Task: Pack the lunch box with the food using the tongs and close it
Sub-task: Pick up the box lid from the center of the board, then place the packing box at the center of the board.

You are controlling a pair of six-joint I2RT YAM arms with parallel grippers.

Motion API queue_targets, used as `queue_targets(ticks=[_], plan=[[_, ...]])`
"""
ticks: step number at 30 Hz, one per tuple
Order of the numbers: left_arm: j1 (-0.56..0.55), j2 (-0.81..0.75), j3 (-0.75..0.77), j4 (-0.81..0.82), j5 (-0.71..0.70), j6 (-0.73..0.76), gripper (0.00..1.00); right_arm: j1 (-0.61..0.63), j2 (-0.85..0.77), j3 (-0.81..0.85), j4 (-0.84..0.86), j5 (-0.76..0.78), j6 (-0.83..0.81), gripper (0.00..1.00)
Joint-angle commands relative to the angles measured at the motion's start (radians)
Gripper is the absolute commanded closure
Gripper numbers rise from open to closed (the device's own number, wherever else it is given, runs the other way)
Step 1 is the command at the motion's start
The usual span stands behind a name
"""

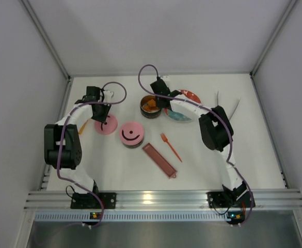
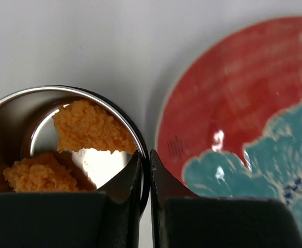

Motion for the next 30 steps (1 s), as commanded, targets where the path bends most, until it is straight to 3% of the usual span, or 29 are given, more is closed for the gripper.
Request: queue_targets(ticks=[1,3,6,9,16,18,25,30], plan=[[0.004,0.022,-0.021,0.11,0.021,0.024,0.65,0.024,-0.224,-0.123,0.078,0.064,-0.055,1.0],[0.004,0.022,-0.032,0.135,0.038,0.036,0.71,0.034,-0.331,-0.238,0.101,0.07,-0.076,1.0],[0.004,0.027,-0.04,0.134,0.026,0.053,0.9,0.06,-0.469,-0.382,0.127,0.088,-0.101,1.0],[0.006,0.01,-0.054,0.132,0.028,0.064,1.0,0.109,-0.599,-0.513,0.141,0.107,-0.113,1.0],[0.007,-0.062,0.003,0.04,0.052,0.077,1.0,0.31,-0.788,-0.657,0.109,0.15,-0.13,1.0],[0.007,-0.111,0.041,-0.022,0.087,0.097,1.0,0.448,-0.819,-0.708,0.113,0.147,-0.127,1.0],[0.007,-0.259,0.138,-0.245,0.195,0.131,1.0,0.657,-0.73,-0.745,0.201,0.136,-0.151,1.0],[0.007,-0.337,0.129,-0.317,0.241,0.137,1.0,0.68,-0.627,-0.736,0.245,0.105,-0.139,1.0]])
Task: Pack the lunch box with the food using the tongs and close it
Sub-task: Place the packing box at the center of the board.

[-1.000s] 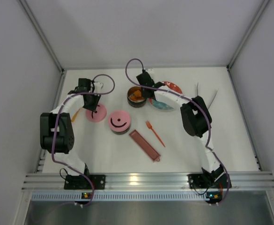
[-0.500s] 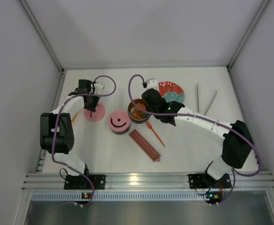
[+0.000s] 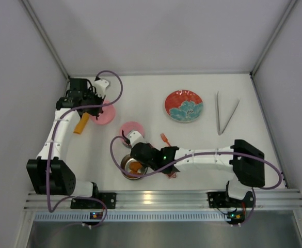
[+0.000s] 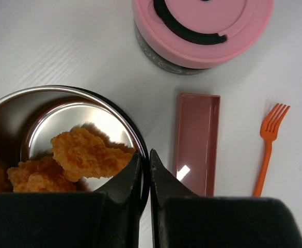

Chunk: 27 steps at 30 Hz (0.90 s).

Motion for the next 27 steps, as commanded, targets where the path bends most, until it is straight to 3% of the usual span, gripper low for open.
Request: queue_targets(ticks=[1,7,9,10,12,13,15,18,23,27], plan=[[0.005,-0.058,0.007,-0.113,0.057,0.032,1.0,0.001,0.066,0.023,0.151,-0.001,-0.004,1.0],[0.005,-0.097,0.005,-0.162,0.105,0.052,1.0,-0.025,0.168,0.044,0.224,-0.037,-0.006,0.98],[0.005,-0.106,0.009,-0.177,0.12,0.058,1.0,-0.045,0.171,0.043,0.234,-0.062,0.011,0.87],[0.005,-0.107,0.013,-0.196,0.137,0.072,1.0,-0.045,0.165,0.043,0.234,-0.048,0.005,0.76],[0.005,-0.11,0.031,-0.219,0.162,0.092,1.0,-0.047,0.153,0.044,0.227,-0.033,-0.007,0.63],[0.004,-0.11,0.042,-0.251,0.201,0.117,1.0,-0.047,0.134,0.04,0.222,-0.027,-0.01,0.5],[0.002,-0.11,0.078,-0.291,0.253,0.153,1.0,-0.051,0.11,0.038,0.207,-0.019,-0.013,0.44],[-0.007,-0.118,0.117,-0.403,0.353,0.271,1.0,-0.051,0.016,0.011,0.182,-0.007,-0.007,0.38],[-0.028,-0.127,0.141,-0.715,0.477,0.626,1.0,-0.051,-0.253,-0.143,0.161,0.011,0.025,0.29],[-0.144,-0.165,0.077,-0.776,0.486,0.738,1.0,-0.059,-0.413,-0.241,0.086,0.068,0.076,0.27]])
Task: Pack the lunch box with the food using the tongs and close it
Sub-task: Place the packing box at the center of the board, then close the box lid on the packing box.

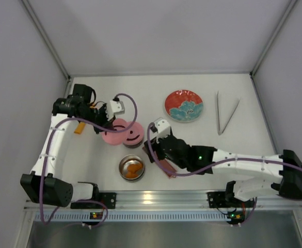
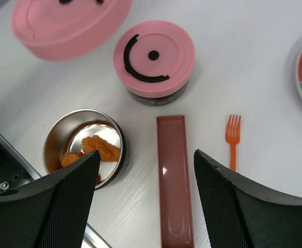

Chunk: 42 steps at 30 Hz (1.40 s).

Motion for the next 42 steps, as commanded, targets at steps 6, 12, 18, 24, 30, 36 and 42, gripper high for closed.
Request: queue_targets(ticks=[6,12,18,24,30,36,42], plan=[[-0.277,-0.104,-0.136,-0.241,0.072,0.251,1.0,-0.066,-0.236,-0.186,-0.087,0.117,0.172,0.28],[-0.454,-0.122,-0.291,-0.166,-0.049,0.195,1.0,-0.071,-0.199,-0.196,-0.079,0.122,0.227,0.3],[-0.477,-0.127,-0.382,-0.002,-0.074,0.078,1.0,-0.069,-0.156,-0.201,-0.065,0.098,0.276,0.32],[-0.481,-0.157,-0.426,0.153,-0.063,-0.008,1.0,-0.068,-0.145,-0.216,-0.064,0.093,0.306,0.32],[-0.507,-0.281,-0.532,0.31,-0.078,-0.043,1.0,-0.069,-0.134,-0.236,-0.054,0.099,0.322,0.33],[-0.552,-0.291,-0.58,0.365,-0.132,-0.071,1.0,-0.068,-0.13,-0.247,-0.044,0.102,0.338,0.34],[-0.573,-0.265,-0.597,0.4,-0.167,-0.062,1.0,-0.069,-0.137,-0.259,-0.042,0.104,0.353,0.34]])
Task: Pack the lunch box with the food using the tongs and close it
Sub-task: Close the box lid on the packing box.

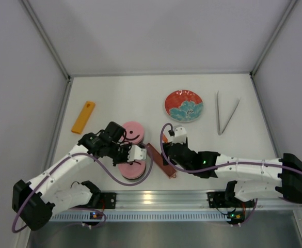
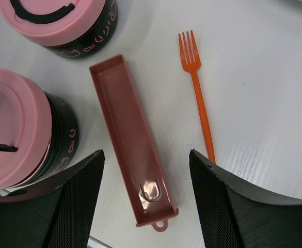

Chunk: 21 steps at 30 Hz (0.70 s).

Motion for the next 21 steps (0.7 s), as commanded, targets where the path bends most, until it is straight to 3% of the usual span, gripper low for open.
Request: queue_targets(ticks=[1,14,21], plan=[[-0.033,0.013,-0.022,0.07,-0.021,0.003,1.0,-0.007,-0.007,-0.005,0.031,0.008,0.026,0.34],[-0.085,0.055,-0.075,0.087,-0.048,0.004,1.0,-0.005,0.025,-0.004,0.061,-0.015,0.023,0.35],[-0.085,0.077,-0.081,0.093,-0.084,-0.009,1.0,0.001,0.078,0.024,0.169,-0.182,-0.063,0.31]])
